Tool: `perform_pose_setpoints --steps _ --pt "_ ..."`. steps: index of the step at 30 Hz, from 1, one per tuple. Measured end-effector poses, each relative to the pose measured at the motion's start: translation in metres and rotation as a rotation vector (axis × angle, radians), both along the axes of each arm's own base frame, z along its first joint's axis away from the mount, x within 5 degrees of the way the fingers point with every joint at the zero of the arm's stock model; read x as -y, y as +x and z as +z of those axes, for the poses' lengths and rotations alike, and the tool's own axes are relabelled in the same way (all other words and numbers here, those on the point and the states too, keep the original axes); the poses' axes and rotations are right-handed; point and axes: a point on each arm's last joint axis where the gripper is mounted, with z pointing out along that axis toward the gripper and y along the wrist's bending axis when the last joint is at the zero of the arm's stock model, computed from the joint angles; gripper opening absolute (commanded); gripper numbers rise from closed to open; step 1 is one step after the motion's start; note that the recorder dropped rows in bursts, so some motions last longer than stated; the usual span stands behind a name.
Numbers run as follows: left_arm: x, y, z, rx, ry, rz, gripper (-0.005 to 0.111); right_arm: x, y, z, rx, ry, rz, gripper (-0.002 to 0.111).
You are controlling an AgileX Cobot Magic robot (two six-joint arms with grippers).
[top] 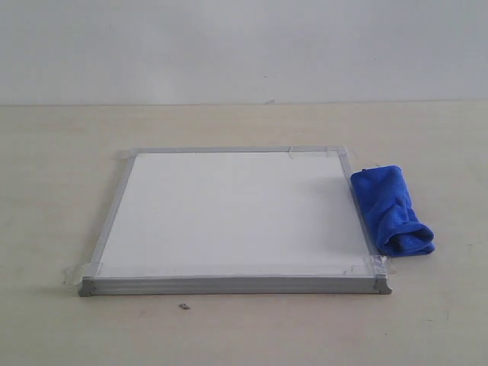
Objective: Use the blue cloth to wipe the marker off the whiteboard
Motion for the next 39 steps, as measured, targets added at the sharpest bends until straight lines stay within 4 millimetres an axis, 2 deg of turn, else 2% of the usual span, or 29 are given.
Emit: perform_pose_setpoints --steps 3,5,7,12,21,39 --pt "0.000 0.000 0.000 0.000 0.000 0.000 0.005 0.000 -0.003 -0.040 0.103 -0.063 0.014 0.000" --pt "0.000 0.000 0.000 0.000 0.000 0.000 0.005 0.000 -0.006 -0.079 0.136 -0.082 0.019 0.000" --pt "0.000 0.000 0.000 0.000 0.000 0.000 0.005 0.001 -0.010 -0.091 0.149 -0.083 0.018 0.000" --pt "0.000 0.000 0.000 0.000 0.000 0.000 0.005 0.002 -0.020 -0.094 0.154 -0.071 0.001 0.000" --pt "0.000 0.000 0.000 0.000 0.000 0.000 0.005 0.004 -0.023 -0.111 -0.022 -0.068 -0.013 0.000" --pt "0.000 0.000 0.000 0.000 0.000 0.000 0.005 0.003 -0.024 -0.112 -0.031 -0.053 -0.006 0.000"
